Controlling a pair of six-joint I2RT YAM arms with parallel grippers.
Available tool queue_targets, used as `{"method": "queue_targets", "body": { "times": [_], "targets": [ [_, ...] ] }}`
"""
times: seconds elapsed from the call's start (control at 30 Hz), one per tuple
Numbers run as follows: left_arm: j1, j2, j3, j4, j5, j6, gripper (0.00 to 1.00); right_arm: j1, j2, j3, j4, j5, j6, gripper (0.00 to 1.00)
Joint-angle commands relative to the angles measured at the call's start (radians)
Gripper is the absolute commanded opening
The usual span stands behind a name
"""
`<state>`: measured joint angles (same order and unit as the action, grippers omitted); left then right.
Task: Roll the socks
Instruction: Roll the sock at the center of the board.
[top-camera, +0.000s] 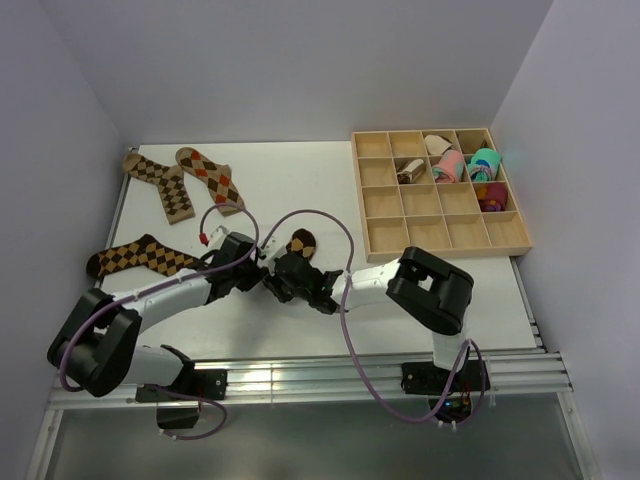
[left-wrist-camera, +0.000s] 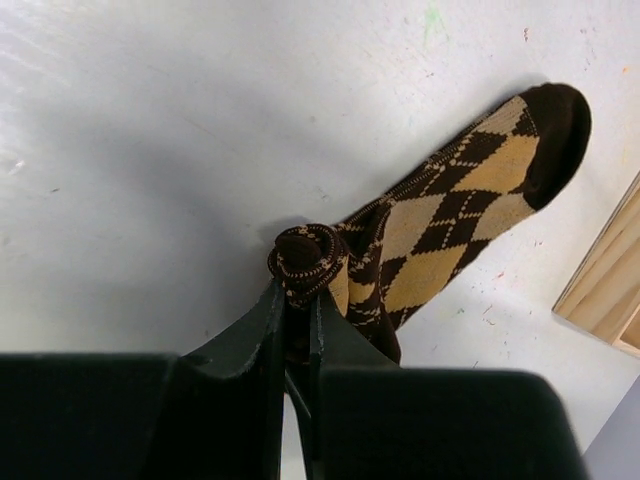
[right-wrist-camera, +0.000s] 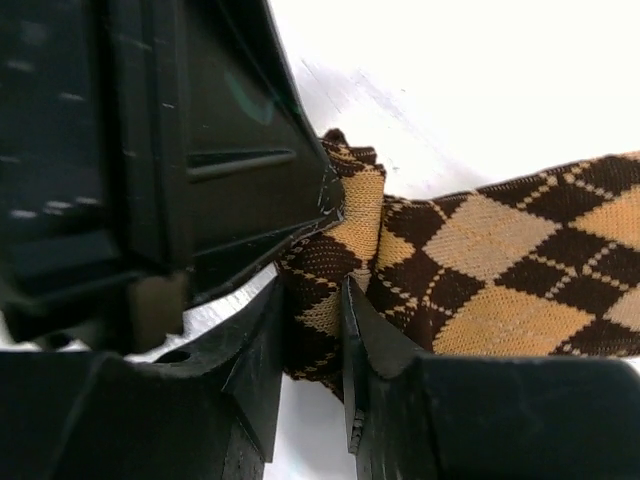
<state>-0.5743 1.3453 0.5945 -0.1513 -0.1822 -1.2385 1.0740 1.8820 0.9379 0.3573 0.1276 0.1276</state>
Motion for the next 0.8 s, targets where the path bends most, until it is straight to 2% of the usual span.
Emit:
{"method": "queue_targets", "body": {
  "times": [0.0, 0.03, 0.1, 0.17, 0.2, 0.27, 0.3, 0.37, 0.53, 0.63, 0.77],
  "targets": [
    [-0.010, -0.084, -0.021, -0.048, 0.015, -0.033, 0.05, -0.003, 0.043, -0.025, -0.081, -0.064, 0.044, 0.03],
    [-0.010, -0.098, -0.030, -0.047, 0.012, -0.041, 0.08, -0.009, 0.039, -0.027, -0.077, -0.083, 0.052, 0.00],
    [-0.007, -0.145, -0.059, -0.042, -0.002, -0.062, 0.15, -0.037, 0.023, -0.037, -0.058, -0.176, 0.085, 0.00],
    [-0.006, -0.182, -0.090, -0.036, -0.019, -0.073, 0.29, -0.065, 0.017, -0.057, -0.024, -0.256, 0.130, 0.00],
    [-0.006, -0.216, -0.099, -0.031, -0.025, -0.082, 0.43, -0.097, 0.014, -0.066, -0.015, -0.294, 0.145, 0.00],
    [-0.006, -0.248, -0.128, -0.019, -0.033, -0.087, 0.50, -0.126, 0.014, -0.073, 0.014, -0.411, 0.190, 0.00],
    [-0.006, -0.274, -0.134, -0.007, -0.033, -0.084, 0.57, -0.140, 0.014, -0.083, 0.029, -0.448, 0.202, 0.00],
    [-0.002, -0.291, -0.142, -0.004, -0.034, -0.079, 0.59, -0.174, 0.016, -0.090, 0.058, -0.537, 0.231, 0.00],
    [0.060, -0.259, -0.108, 0.053, 0.044, 0.040, 0.59, -0.187, 0.023, -0.091, 0.046, -0.554, 0.195, 0.00],
    [0.137, -0.167, -0.055, 0.093, 0.160, 0.132, 0.57, -0.187, 0.022, -0.096, 0.045, -0.548, 0.162, 0.00],
    [0.183, 0.003, 0.062, 0.121, 0.291, 0.264, 0.55, -0.186, 0.025, -0.096, 0.039, -0.523, 0.123, 0.00]
  ]
}}
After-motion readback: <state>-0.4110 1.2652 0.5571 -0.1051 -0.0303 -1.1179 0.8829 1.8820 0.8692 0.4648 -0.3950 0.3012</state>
